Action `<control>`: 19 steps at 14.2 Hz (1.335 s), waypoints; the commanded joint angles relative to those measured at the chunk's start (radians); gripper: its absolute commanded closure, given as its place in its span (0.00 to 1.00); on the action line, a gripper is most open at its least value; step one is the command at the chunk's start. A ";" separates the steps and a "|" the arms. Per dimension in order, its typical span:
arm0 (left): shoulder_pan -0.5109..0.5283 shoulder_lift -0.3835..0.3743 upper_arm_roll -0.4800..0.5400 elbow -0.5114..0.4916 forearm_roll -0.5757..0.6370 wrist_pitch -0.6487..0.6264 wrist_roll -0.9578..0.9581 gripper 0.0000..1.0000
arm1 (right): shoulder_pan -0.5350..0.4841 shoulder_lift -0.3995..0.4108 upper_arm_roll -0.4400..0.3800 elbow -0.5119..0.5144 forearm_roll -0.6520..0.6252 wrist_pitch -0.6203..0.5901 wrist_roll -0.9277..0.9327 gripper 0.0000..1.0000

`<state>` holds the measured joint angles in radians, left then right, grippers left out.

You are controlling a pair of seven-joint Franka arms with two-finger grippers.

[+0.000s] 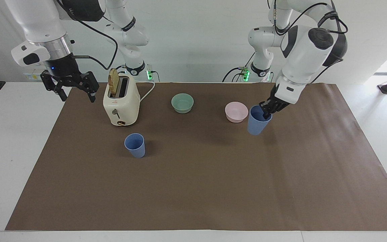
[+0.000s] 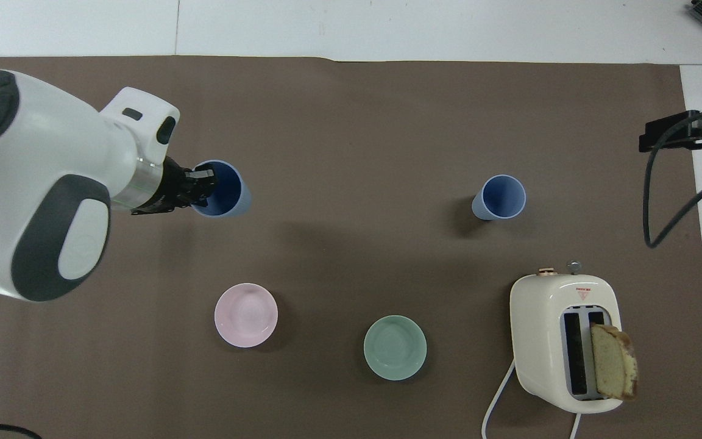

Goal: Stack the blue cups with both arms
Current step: 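Reach the left gripper to the blue cup nearest it and grasp it, then carry the blue cup with the left gripper toward the table center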

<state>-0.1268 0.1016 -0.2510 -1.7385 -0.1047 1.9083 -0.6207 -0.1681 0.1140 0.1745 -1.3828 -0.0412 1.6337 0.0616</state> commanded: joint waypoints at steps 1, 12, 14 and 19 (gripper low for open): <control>-0.115 0.081 0.018 -0.012 -0.001 0.092 -0.091 1.00 | -0.013 -0.020 0.007 -0.021 0.023 -0.002 -0.020 0.00; -0.235 0.198 0.019 -0.088 0.005 0.277 -0.132 1.00 | -0.013 -0.020 0.005 -0.021 0.023 -0.002 -0.020 0.00; -0.237 0.217 0.019 -0.088 0.007 0.299 -0.134 1.00 | -0.013 -0.020 0.005 -0.021 0.023 -0.002 -0.020 0.00; -0.260 0.236 0.019 -0.087 0.033 0.305 -0.143 0.95 | -0.013 -0.020 0.005 -0.021 0.023 -0.002 -0.020 0.00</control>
<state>-0.3665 0.3411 -0.2493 -1.8179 -0.0909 2.1932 -0.7510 -0.1681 0.1140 0.1745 -1.3828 -0.0412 1.6337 0.0616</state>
